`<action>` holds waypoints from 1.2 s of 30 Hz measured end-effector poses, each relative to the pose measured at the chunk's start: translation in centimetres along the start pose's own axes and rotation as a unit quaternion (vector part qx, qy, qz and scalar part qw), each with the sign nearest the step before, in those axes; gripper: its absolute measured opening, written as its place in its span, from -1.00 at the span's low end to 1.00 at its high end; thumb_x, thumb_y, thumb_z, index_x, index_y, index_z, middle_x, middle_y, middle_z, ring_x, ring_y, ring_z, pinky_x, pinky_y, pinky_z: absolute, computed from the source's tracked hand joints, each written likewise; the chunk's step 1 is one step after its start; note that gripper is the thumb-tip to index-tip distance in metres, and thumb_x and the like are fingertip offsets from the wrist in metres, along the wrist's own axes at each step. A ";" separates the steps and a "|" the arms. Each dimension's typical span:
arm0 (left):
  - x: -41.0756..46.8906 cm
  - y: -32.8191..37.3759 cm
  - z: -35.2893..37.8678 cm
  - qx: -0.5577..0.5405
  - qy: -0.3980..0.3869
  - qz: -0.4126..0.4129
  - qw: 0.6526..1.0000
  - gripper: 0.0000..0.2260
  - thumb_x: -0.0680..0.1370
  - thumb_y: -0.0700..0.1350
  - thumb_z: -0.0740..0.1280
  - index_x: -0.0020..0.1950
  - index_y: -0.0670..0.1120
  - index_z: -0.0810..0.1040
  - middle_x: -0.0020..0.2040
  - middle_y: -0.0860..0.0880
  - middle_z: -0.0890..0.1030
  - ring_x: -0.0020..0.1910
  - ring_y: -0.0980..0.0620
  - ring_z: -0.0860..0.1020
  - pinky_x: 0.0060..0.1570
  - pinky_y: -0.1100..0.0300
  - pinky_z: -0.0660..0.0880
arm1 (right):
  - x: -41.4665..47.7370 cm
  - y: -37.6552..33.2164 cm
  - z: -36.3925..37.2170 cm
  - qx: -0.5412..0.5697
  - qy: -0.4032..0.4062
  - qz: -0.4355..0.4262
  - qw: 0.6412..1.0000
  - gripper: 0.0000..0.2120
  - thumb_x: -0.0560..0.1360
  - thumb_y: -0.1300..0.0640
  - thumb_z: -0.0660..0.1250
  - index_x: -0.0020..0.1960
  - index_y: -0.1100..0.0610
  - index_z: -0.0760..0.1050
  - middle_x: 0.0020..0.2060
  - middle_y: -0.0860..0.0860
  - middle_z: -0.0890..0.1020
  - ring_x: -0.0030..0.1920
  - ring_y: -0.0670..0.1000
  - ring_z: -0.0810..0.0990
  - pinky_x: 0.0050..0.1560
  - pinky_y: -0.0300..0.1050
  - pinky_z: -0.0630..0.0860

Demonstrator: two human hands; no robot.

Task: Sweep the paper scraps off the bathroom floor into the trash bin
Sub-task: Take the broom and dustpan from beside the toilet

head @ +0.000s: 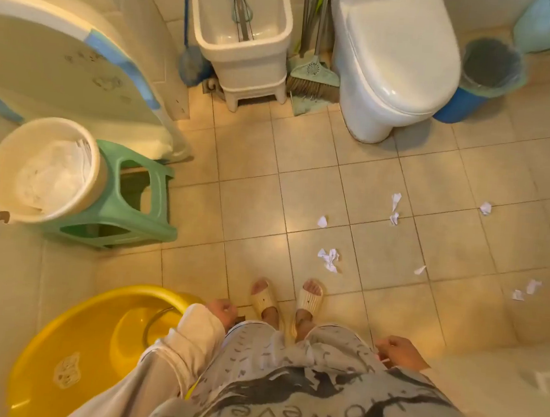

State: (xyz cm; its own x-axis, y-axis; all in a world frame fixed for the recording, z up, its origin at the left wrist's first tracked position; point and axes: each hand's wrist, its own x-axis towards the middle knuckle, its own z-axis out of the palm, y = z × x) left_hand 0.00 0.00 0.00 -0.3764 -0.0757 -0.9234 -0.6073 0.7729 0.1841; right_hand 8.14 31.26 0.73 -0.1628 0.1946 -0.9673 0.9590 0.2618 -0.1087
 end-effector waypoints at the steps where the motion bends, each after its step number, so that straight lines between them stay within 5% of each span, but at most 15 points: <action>1: 0.4 0.1 0.2 -0.029 0.008 0.005 1.000 -0.70 0.62 -0.24 0.13 -0.32 -0.11 0.37 -0.23 -0.08 0.49 -0.19 -0.04 0.42 -0.13 0.20 0.35 | 0.2 0.0 -0.3 -0.029 0.010 -0.011 0.999 -0.77 0.57 0.31 0.12 0.07 0.41 0.48 -0.29 0.19 0.55 -0.41 -0.01 0.37 -0.41 -0.22 0.27; 5: -0.4 1.4 0.2 -0.062 0.017 -0.009 0.998 -0.73 0.61 -0.23 0.14 -0.28 -0.12 0.44 -0.13 -0.13 0.54 -0.43 0.05 0.42 -0.19 0.17 0.48 | 1.0 -0.9 -1.5 -0.051 0.026 -0.016 0.998 -0.68 0.57 0.30 0.12 0.23 0.49 0.41 0.15 0.43 0.55 -0.25 0.08 0.43 -0.29 -0.05 0.49; 7: -0.5 1.3 0.6 -0.071 0.016 -0.022 0.997 -0.71 0.61 -0.21 0.15 -0.31 -0.08 0.43 -0.14 -0.15 0.56 -0.34 -0.02 0.47 0.05 0.06 0.52 | 1.5 -2.0 -2.0 -0.048 0.020 -0.010 0.999 -0.72 0.57 0.30 0.12 0.14 0.46 0.47 -0.05 0.37 0.61 -0.24 0.09 0.43 -0.15 0.09 0.54; 9: -0.6 1.2 0.9 -0.072 0.021 -0.038 0.996 -0.74 0.62 -0.19 0.15 -0.26 -0.10 0.48 -0.02 -0.22 0.59 -0.14 -0.04 0.48 0.16 0.05 0.48 | 1.9 -3.3 -2.6 -0.051 0.004 -0.017 0.999 -0.78 0.55 0.32 0.11 -0.15 0.32 0.50 -0.32 0.19 0.53 -0.37 0.05 0.40 -0.32 -0.09 0.40; 11: -0.2 0.8 1.4 -0.081 0.026 -0.059 0.995 -0.69 0.62 -0.18 0.15 -0.33 -0.06 0.42 -0.03 -0.20 0.56 -0.08 -0.04 0.45 0.17 0.03 0.47 | 2.5 -5.1 -3.1 -0.058 -0.007 -0.033 0.998 -0.78 0.52 0.33 0.11 -0.27 0.22 0.40 -0.37 0.11 0.48 -0.41 0.01 0.39 -0.37 -0.20 0.32; 16: 0.0 -0.4 2.0 -0.172 0.037 -0.105 0.979 -0.82 0.58 -0.20 0.25 -0.21 -0.11 0.52 -0.06 -0.13 0.52 -0.04 -0.08 0.45 0.01 0.13 0.40 | 3.0 -11.7 -4.8 -0.045 -0.012 -0.111 0.993 -0.86 0.51 0.36 0.13 0.01 0.25 0.44 -0.34 0.11 0.47 -0.43 0.01 0.42 -0.44 -0.20 0.31; 19: 0.0 -1.3 1.8 -0.236 0.066 -0.101 0.964 -0.93 0.56 -0.24 0.28 -0.02 -0.20 0.54 -0.01 -0.23 0.59 0.02 -0.19 0.52 0.12 0.03 0.46 | 3.1 -16.1 -6.2 -0.020 -0.010 -0.147 0.989 -0.87 0.54 0.34 0.13 0.02 0.20 0.42 -0.34 0.07 0.49 -0.41 -0.01 0.44 -0.48 -0.25 0.35; 23: 1.7 -0.3 0.0 -0.294 0.078 -0.129 0.944 -0.93 0.57 -0.28 0.25 0.02 -0.23 0.49 -0.27 -0.20 0.55 -0.30 -0.12 0.50 -0.26 0.17 0.45 | 3.6 -20.6 -7.3 -0.010 -0.009 -0.173 0.985 -0.88 0.55 0.32 0.14 0.04 0.20 0.41 -0.33 0.06 0.51 -0.42 -0.03 0.46 -0.54 -0.32 0.40; 26: 5.0 2.3 -3.4 -0.218 0.045 -0.141 0.965 -0.80 0.59 -0.25 0.21 -0.23 -0.19 0.46 -0.30 -0.14 0.52 -0.31 -0.08 0.47 -0.18 0.16 0.41 | 4.5 -23.3 -7.6 -0.003 -0.009 -0.169 0.985 -0.87 0.56 0.32 0.13 0.03 0.20 0.42 -0.32 0.06 0.52 -0.41 -0.02 0.47 -0.48 -0.28 0.41; 30: 8.5 7.6 -8.9 -0.146 0.011 -0.118 0.982 -0.75 0.60 -0.24 0.17 -0.28 -0.13 0.44 -0.19 -0.15 0.53 -0.15 -0.10 0.50 -0.11 0.07 0.44 | 5.9 -25.9 -8.0 0.011 0.000 -0.145 0.989 -0.90 0.56 0.30 0.15 0.01 0.22 0.42 -0.33 0.07 0.51 -0.39 0.00 0.46 -0.40 -0.22 0.40; 36: 11.7 18.9 -18.4 -0.106 0.000 -0.014 0.994 -0.86 0.62 -0.26 0.14 0.01 -0.18 0.49 -0.39 -0.05 0.46 -0.71 0.19 0.45 -0.52 0.35 0.34 | 7.4 -29.1 -9.0 0.018 0.010 -0.052 0.998 -0.91 0.58 0.29 0.14 -0.02 0.25 0.41 -0.34 0.12 0.48 -0.40 0.04 0.44 -0.38 -0.19 0.36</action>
State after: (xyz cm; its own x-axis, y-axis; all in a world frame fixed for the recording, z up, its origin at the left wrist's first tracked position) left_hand -28.74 2.17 -1.10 -0.3568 -0.0954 -0.9293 -0.7510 0.6210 0.2246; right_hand -23.11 33.58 -1.20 -0.2660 0.1872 -0.9456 0.9444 0.2472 -0.2167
